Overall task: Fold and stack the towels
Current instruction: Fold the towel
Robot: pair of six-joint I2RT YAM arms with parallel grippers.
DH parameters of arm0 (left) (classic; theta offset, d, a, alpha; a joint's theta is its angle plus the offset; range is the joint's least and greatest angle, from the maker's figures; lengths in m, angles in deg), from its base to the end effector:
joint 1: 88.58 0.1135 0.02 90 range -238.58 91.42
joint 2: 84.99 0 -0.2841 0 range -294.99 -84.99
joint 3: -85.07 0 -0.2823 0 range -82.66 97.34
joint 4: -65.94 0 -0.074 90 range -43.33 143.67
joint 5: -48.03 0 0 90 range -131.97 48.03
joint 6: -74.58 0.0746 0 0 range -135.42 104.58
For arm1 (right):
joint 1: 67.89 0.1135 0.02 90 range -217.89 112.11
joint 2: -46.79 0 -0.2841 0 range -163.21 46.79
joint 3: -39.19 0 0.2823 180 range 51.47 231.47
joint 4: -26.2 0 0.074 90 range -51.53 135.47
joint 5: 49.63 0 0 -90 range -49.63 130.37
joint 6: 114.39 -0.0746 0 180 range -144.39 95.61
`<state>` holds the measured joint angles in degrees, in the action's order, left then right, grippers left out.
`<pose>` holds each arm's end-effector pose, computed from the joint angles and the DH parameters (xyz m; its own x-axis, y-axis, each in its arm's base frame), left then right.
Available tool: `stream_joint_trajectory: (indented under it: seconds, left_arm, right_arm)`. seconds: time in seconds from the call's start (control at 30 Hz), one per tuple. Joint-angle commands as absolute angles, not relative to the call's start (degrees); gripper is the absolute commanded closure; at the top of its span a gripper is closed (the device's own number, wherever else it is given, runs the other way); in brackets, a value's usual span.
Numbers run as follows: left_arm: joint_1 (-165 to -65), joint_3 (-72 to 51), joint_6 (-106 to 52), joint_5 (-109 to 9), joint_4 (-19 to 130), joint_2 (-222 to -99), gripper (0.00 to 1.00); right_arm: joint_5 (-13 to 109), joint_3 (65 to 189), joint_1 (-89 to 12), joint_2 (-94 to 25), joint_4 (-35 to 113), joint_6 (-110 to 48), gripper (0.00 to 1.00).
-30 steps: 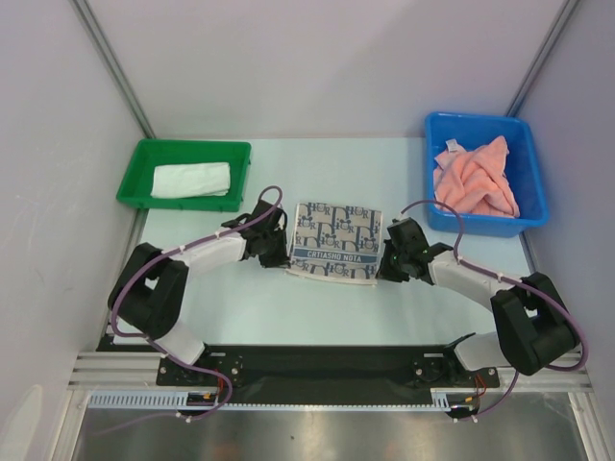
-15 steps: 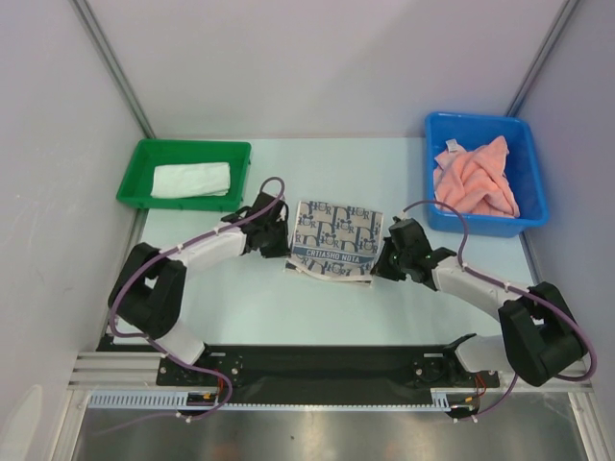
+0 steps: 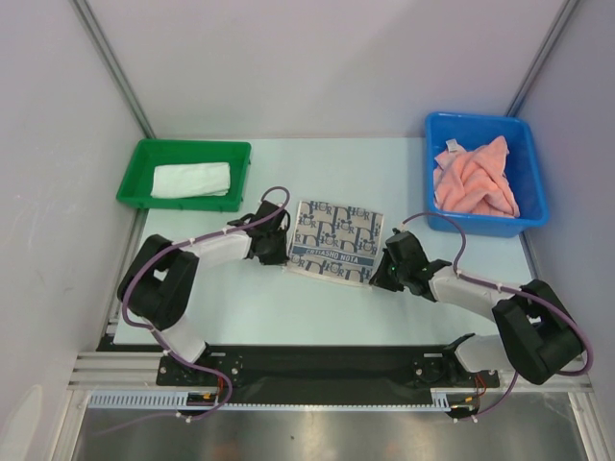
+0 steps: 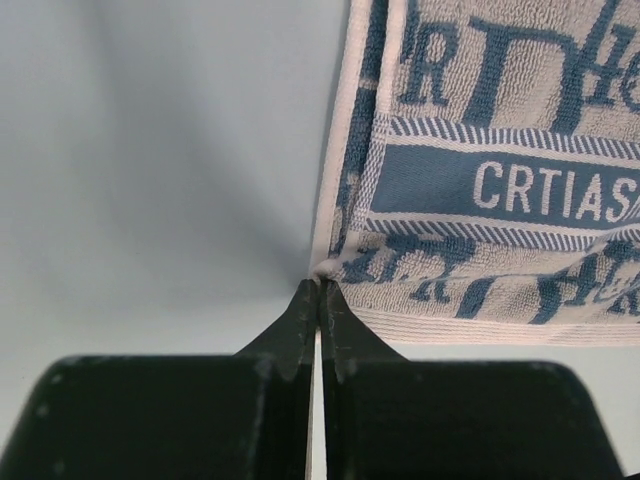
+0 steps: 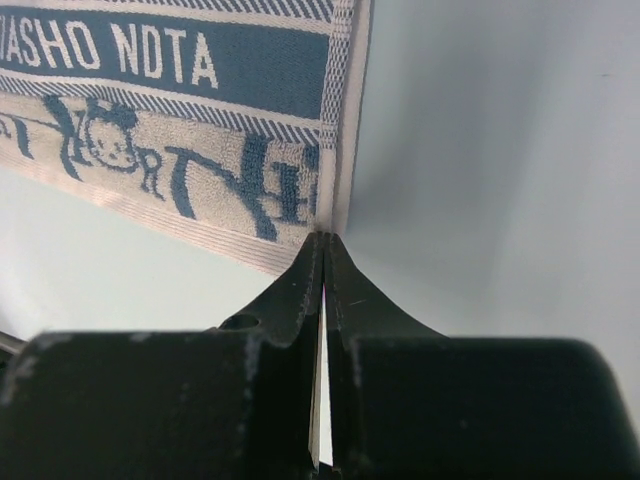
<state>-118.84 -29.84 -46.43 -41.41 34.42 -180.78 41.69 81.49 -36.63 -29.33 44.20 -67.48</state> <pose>0.3119 -0.1811 0.1206 -0.9126 -0.0640 -0.4039 0.0348 0.9719 -0.2327 0.2369 0.1458 0.1154 -0.8534 0.2809 -0.4390 0.0713 0.8974 0.4355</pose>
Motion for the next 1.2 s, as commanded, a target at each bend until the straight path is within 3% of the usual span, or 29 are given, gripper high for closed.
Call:
stream_joint_trajectory:
  seconds: [0.0,0.07,0.13,0.17,0.3,0.43,0.57,0.8,0.9,1.17]
  left_arm:
    - [-118.55,-30.72,-45.66,-38.8,33.8,-181.32,1.0]
    - [-118.55,-30.19,-45.83,-39.51,32.58,-180.88,0.97]
    - [-118.55,-28.09,-45.57,-40.47,30.13,-180.44,0.75]
    - [-118.55,-26.77,-44.7,-40.65,28.81,-180.26,0.58]
    - [-117.94,-17.64,-42.06,-37.84,21.51,-180.7,0.43]
    - [-115.39,-5.07,-36.18,-40.29,19.21,-183.51,0.39]
    - [-112.58,5.03,-24.77,-46.98,20.62,-190.79,0.38]
    - [-109.76,25.68,-14.03,-54.88,15.0,-207.67,0.39]
    - [-108.97,30.7,-10.51,-58.65,13.33,-212.42,0.38]
    - [-108.18,38.53,-4.97,-62.17,9.82,-220.59,0.37]
  right_arm:
    - [37.03,81.26,-36.25,-28.36,46.02,-66.67,1.0]
    - [36.77,81.52,-36.25,-28.36,46.64,-66.4,1.0]
    - [37.03,82.4,-36.25,-28.1,48.56,-65.18,0.98]
    - [37.2,83.1,-36.25,-27.75,49.62,-64.73,0.89]
    - [37.73,90.46,-36.43,-26.34,56.03,-61.49,0.68]
    - [42.45,98.12,-39.41,-28.18,62.63,-57.09,0.55]
    - [50.29,105.76,-46.16,-31.86,61.23,-46.84,0.5]
    - [57.58,127.12,-52.5,-50.23,68.69,-26.96,0.52]
    - [63.28,133.28,-55.49,-57.08,71.06,-24.57,0.53]
    - [64.89,143.57,-57.87,-70.8,76.87,-15.17,0.52]
